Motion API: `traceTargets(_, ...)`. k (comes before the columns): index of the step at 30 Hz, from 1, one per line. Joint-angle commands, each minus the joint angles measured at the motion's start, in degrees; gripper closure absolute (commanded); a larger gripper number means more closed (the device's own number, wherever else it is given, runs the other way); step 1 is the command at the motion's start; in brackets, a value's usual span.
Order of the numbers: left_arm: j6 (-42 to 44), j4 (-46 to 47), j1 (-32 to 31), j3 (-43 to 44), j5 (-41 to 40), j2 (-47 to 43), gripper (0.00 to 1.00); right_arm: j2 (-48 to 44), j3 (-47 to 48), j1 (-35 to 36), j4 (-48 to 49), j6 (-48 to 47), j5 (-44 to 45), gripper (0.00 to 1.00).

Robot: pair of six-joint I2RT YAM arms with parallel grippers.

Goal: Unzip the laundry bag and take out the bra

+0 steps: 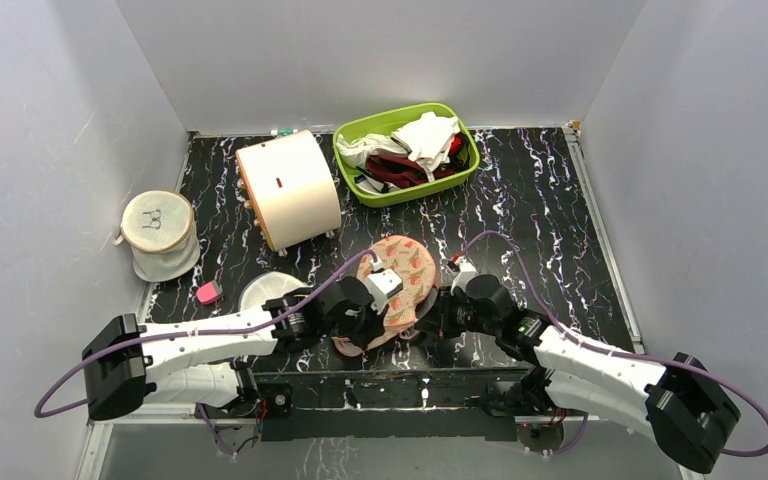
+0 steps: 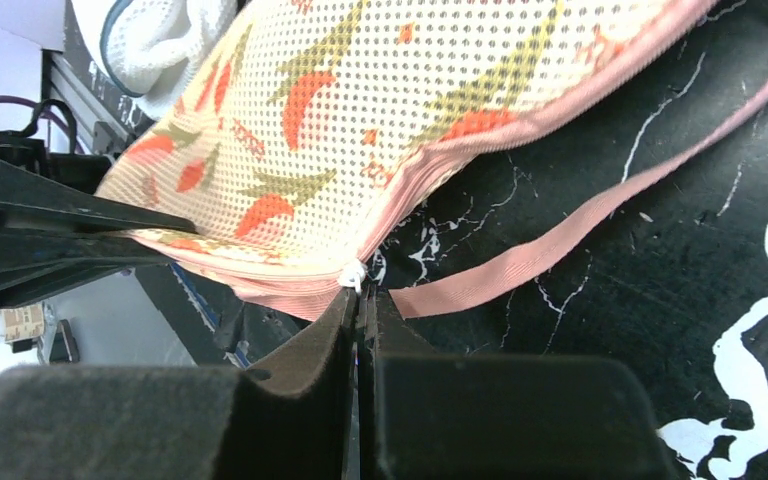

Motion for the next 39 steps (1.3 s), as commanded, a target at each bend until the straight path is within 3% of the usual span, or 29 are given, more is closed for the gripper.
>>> traceTargets(1, -0.5, -4.6, -0.1, -1.8, -2.7, -3.6, 1.00, 2.0, 2.1, -0.1, 0.0, -0.4, 3.8, 1.00)
traceTargets(7, -1.3, -7.4, -0.1, -1.3, -4.5, -4.5, 0.98, 1.7, 1.8, -0.1, 1.4, -0.1, 2.8, 1.00)
traceTargets(13, -2.4, -5.5, -0.1, 1.0, -1.2, -4.8, 0.65, 0.9, 0.4, -0.2, 4.5, 1.1, -0.7, 1.00)
traceTargets(19, -3.4, 1.0, -0.1, 3.6, 4.7, -2.8, 0.48, -0.2, 0.0, -0.1, 5.3, 1.7, -1.4, 1.00)
traceTargets(28, -2.4, 3.3, -0.4, 9.1, 3.6, 9.1, 0.47, -0.2, 0.5, -0.1, 5.0, 0.1, -2.2, 1.00)
traceTargets(36, -1.7, 2.9, -0.9, 8.9, -1.7, 11.0, 0.50, -0.1, -0.8, -0.1, 6.9, -0.1, -2.7, 1.00)
traceTargets(38, -1.9, 2.4, -1.0, 9.1, -1.8, 11.4, 0.48, 0.5, -0.5, -0.2, 7.3, 0.0, -3.3, 1.00)
traceTargets(39, -1.9, 2.4, -1.1, 9.3, -1.7, 11.4, 0.40, 0.7, -0.3, -0.1, 7.6, -0.1, -3.7, 1.00)
